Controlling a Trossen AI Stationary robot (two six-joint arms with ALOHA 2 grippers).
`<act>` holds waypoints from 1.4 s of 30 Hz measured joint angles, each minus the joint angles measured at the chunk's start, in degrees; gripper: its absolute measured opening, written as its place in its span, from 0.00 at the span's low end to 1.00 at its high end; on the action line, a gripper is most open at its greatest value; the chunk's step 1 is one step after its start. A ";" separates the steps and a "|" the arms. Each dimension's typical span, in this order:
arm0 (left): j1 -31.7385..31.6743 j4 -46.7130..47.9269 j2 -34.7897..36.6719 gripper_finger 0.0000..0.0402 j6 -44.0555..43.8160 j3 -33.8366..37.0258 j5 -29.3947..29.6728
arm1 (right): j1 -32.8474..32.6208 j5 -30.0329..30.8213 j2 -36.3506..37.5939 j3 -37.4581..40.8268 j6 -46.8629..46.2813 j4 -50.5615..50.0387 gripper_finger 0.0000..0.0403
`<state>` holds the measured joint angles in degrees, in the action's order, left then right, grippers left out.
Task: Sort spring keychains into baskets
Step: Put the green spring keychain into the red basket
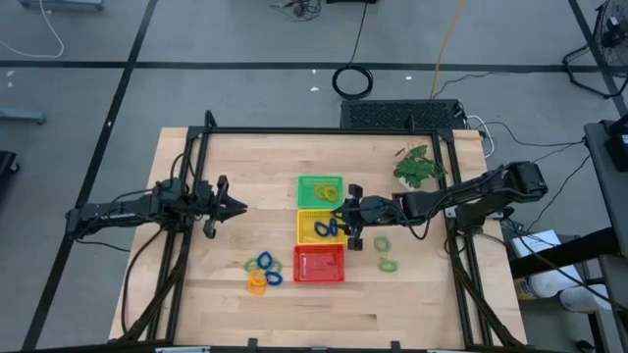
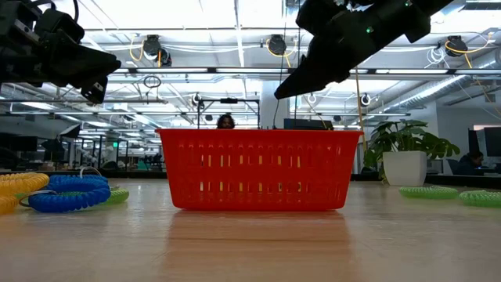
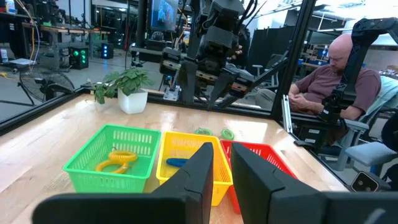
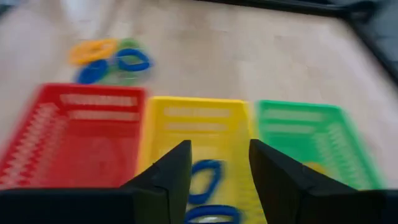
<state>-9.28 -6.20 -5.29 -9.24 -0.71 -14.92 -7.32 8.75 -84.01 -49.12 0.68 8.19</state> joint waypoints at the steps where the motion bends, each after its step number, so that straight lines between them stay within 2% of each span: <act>1: 0.00 0.00 0.00 0.15 0.01 0.00 0.00 | -0.52 -2.02 0.00 0.00 -0.03 -0.29 0.37; 4: 0.00 0.00 0.02 0.15 0.01 0.00 -0.01 | -3.15 -6.29 0.07 0.00 0.03 -4.14 0.39; 8: 0.00 0.00 -0.01 0.15 -0.01 0.00 0.00 | -7.84 -5.65 0.07 0.00 -0.56 -15.51 0.42; 11: 0.00 0.00 0.01 0.15 0.01 0.00 -0.02 | -10.89 -5.55 0.07 0.02 -4.34 -24.62 0.46; 17: 0.00 0.00 -0.01 0.15 0.01 0.00 0.01 | -14.97 -0.04 0.04 0.04 -13.19 -37.55 0.49; 20: 0.00 0.00 0.02 0.15 0.01 0.00 -0.01 | -15.79 0.37 0.04 0.04 -16.06 -40.63 0.48; 24: 0.00 0.00 0.00 0.15 0.01 0.00 0.01 | -15.73 0.09 0.02 0.04 -19.51 -41.92 0.46; 30: 0.00 0.00 0.02 0.15 0.01 0.00 -0.02 | -15.69 0.02 0.02 0.82 -19.95 -42.24 0.46; 42: 0.00 0.00 0.02 0.15 0.01 0.00 -0.01 | -15.67 -2.82 0.28 11.54 -21.07 -27.08 0.45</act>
<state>-9.28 -6.20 -5.28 -9.23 -0.71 -14.94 -22.98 5.93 -83.72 -37.59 -20.38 -18.89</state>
